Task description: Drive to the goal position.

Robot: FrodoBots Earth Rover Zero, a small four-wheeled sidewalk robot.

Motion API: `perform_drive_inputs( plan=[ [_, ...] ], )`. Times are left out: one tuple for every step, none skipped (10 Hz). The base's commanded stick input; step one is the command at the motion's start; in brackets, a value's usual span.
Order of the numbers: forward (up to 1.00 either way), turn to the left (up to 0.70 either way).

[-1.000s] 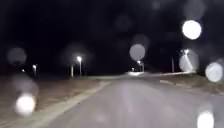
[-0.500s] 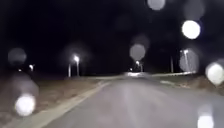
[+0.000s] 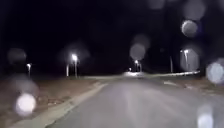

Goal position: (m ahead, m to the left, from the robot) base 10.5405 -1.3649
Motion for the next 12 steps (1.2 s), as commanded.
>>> perform_drive_inputs(
  plan=[
    [1.0, 0.0],
    [1.0, 0.0],
    [1.0, -0.07],
    [1.0, -0.07],
    [1.0, -0.02],
    [1.0, -0.02],
    [1.0, -0.04],
    [1.0, -0.06],
    [1.0, -0.06],
    [1.0, -0.06],
    [1.0, -0.07],
    [1.0, -0.07]
  ],
)
